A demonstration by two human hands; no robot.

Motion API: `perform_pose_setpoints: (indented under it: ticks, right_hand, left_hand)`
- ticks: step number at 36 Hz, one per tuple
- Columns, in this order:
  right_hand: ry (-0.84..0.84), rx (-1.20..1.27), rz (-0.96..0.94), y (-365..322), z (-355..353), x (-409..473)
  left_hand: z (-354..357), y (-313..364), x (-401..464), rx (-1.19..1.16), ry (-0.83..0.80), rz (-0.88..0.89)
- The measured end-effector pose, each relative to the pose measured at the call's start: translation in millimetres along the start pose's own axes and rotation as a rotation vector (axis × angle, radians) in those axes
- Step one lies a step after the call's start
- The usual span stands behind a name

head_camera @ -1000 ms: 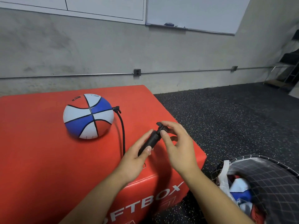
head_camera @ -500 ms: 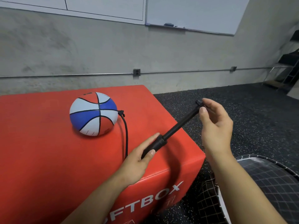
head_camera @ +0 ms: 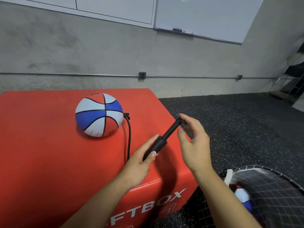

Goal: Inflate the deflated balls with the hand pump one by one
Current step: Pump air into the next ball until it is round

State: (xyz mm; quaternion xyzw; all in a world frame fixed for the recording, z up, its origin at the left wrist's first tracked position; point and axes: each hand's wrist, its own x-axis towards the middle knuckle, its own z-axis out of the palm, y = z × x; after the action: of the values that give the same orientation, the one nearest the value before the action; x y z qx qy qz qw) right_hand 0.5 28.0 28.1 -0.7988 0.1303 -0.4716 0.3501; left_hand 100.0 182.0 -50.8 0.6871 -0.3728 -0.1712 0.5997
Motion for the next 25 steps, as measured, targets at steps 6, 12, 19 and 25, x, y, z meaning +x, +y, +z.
perform_pose_setpoints:
  ticks: [6, 12, 19, 25]
  right_hand:
    - [-0.116, 0.002, -0.009, 6, 12, -16]
    - [-0.168, 0.046, 0.024, 13, 15, -26]
    - [-0.097, 0.094, 0.049, 18, -2, -19]
    - [0.168, 0.193, 0.124, 25, -37, 13]
  left_hand:
    - [3, 1, 2, -0.037, -0.006, -0.010]
    - [5, -3, 4, -0.047, -0.015, 0.016]
    - [8, 1, 1, 0.027, -0.040, 0.029]
    - [8, 9, -7, 0.103, -0.083, 0.009]
